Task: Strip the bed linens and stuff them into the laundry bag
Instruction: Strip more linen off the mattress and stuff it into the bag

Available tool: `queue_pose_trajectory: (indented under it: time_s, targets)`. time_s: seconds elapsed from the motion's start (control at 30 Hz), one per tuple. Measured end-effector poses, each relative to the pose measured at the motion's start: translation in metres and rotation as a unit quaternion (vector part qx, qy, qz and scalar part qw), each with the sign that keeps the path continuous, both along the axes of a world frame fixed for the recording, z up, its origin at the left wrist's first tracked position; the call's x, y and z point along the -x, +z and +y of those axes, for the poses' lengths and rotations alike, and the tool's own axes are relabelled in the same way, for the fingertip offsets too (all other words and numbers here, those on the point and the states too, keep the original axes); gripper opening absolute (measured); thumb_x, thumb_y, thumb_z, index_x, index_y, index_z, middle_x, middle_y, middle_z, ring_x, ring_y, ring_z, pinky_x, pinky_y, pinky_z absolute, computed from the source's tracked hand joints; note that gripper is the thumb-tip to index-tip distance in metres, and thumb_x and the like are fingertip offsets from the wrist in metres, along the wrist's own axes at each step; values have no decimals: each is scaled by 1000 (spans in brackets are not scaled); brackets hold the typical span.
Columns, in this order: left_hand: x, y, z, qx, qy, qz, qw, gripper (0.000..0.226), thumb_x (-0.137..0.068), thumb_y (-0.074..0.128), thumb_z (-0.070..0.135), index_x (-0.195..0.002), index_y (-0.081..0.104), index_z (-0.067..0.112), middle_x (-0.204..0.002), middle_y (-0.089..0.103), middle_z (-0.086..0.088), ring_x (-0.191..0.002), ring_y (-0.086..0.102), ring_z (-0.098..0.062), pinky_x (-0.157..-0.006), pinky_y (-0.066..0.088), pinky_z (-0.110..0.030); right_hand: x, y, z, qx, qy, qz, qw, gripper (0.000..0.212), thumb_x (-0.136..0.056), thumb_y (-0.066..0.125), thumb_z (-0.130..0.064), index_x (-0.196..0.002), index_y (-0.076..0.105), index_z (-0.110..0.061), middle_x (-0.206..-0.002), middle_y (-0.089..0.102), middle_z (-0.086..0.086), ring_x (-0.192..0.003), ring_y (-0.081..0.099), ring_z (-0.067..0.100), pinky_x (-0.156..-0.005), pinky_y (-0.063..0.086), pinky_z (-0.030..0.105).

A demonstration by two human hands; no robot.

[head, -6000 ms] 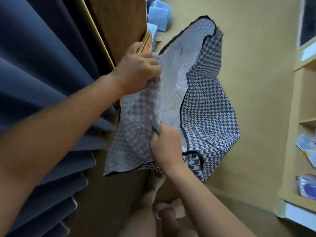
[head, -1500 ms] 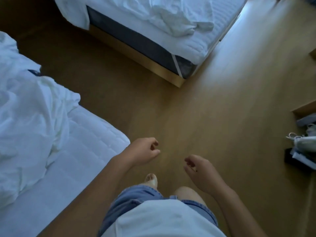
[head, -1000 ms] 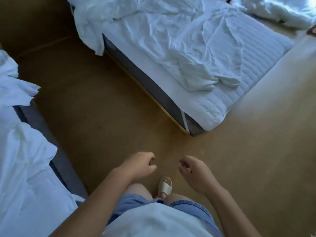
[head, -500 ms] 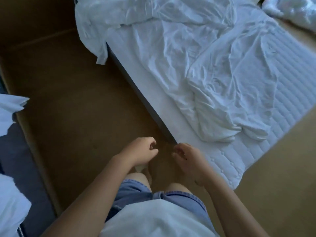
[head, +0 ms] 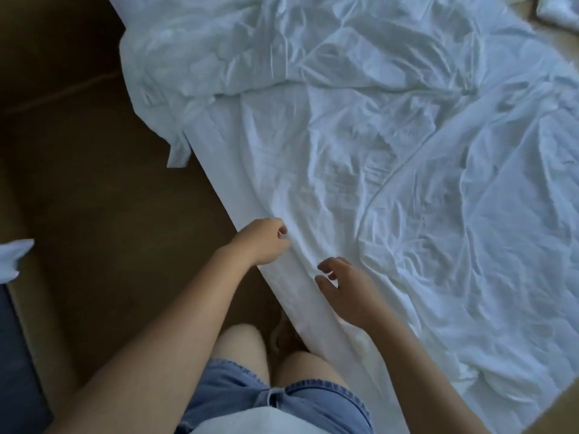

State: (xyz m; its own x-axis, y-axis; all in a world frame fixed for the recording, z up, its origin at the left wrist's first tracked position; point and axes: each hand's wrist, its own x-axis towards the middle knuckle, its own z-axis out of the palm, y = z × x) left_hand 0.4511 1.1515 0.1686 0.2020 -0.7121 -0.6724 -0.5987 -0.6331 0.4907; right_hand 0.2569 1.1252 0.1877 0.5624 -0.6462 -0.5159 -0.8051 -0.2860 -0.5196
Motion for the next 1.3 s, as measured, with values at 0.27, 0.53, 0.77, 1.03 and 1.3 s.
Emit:
queue_pose_trajectory:
  time_s: [0.27,0.53,0.77,1.03,1.3]
  targets:
    - [-127,-36,-154,2,53,-26,998,36,-94,51,28,-126,53,14,-127,56,-7,-112,54,-24,-96,46,-36,-147,-8,-168,37,7,-35,999,28,-95,52,-23,-118,60,-10,-120,58,4,-105,59,22,-88,45,30]
    - [-293,-108,-318,41,53,-125,990,56,-89,59,33,-135,40,8,-138,42,-15,-126,43,-34,-99,38,-44,-317,-56,-307,28,-91,-15,995,28,-95,53,-23,-119,59,-10,-122,57,1,-102,59,16,-86,44,26]
    - [-321,-137,-401,42,290,99,951,70,-78,71,45,-128,45,4,-127,56,-12,-116,55,-28,-98,44,-36,-419,-99,-382,-32,-222,10,974,28,-94,52,-20,-119,59,-11,-118,61,6,-103,59,18,-80,40,23]
    - [-327,-101,-431,63,239,256,935,27,-90,53,25,-68,45,11,-70,48,-6,-72,48,-20,-67,40,-32,-427,-93,-400,15,-256,-28,966,82,-80,73,-23,-146,25,-13,-146,31,5,-134,31,19,-105,27,25]
    - [-335,-9,-408,270,48,147,950,21,-82,58,22,-73,49,5,-78,47,-2,-70,43,-15,-63,36,-21,-426,-37,-397,30,-283,-116,952,4,-90,48,-16,-89,52,-16,-70,54,-13,-65,53,4,-59,42,21]
